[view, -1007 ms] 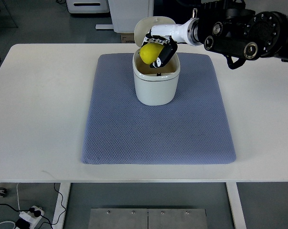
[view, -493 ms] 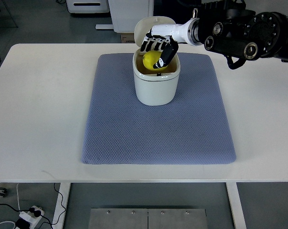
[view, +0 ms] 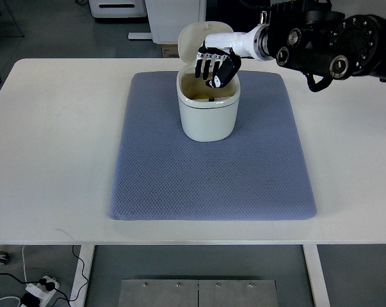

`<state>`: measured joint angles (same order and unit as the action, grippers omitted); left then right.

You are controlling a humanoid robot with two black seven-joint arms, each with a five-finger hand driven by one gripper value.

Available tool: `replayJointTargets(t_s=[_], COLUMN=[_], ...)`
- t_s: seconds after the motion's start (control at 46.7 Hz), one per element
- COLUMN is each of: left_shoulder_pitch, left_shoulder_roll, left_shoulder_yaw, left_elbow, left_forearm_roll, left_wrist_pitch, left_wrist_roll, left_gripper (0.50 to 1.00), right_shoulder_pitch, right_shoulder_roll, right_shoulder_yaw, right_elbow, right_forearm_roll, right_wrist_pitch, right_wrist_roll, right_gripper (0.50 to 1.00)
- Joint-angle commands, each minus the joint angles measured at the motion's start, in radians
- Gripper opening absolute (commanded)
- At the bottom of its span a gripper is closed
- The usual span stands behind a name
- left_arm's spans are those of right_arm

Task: Put lemon in trash with right hand
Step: 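Withdraw the empty right hand up and away from the bin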

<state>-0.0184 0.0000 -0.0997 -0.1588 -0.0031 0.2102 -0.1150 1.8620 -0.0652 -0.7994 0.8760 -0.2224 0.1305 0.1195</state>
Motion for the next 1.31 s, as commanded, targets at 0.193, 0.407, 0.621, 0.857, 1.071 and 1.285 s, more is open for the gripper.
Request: replayJointTargets(t_s=[0.193, 0.407, 0.621, 0.857, 1.071, 1.285], left_shoulder_pitch=[0.0, 0.0, 0.0, 0.0, 0.0, 0.0], left_shoulder_roll=[0.0, 0.0, 0.0, 0.0, 0.0, 0.0], left_shoulder_yaw=[0.0, 0.0, 0.0, 0.0, 0.0, 0.0], left_elbow=[-0.001, -0.001, 0.001, 0.001, 0.001, 0.001], left_forearm_roll=[0.0, 0.0, 0.0, 0.0, 0.0, 0.0], left_wrist_pitch=[0.0, 0.0, 0.0, 0.0, 0.0, 0.0], left_wrist_roll=[0.0, 0.0, 0.0, 0.0, 0.0, 0.0], left_gripper=[1.0, 1.0, 1.0, 1.0, 1.0, 1.0], right_shoulder_pitch=[0.008, 0.009, -0.001, -0.087, -0.179, -0.25], right_shoulder_roll=[-0.059, -0.133, -0.202, -0.281, -0.323, -0.347], right_shoulder_yaw=[0.0, 0.003, 0.006, 0.137, 0.276, 0.354], right_elbow=[0.006, 0.012, 0.012, 0.011, 0.0, -0.018], right_forearm_roll=[-0.002, -0.005, -0.005, -0.005, -0.006, -0.006], right_wrist_pitch=[0.038, 0.078, 0.081, 0.078, 0.067, 0.067], right_wrist_roll=[0.003, 0.006, 0.008, -0.012, -0.055, -0.06], right_gripper=[0.512, 0.5, 0.5, 0.5, 0.506, 0.65])
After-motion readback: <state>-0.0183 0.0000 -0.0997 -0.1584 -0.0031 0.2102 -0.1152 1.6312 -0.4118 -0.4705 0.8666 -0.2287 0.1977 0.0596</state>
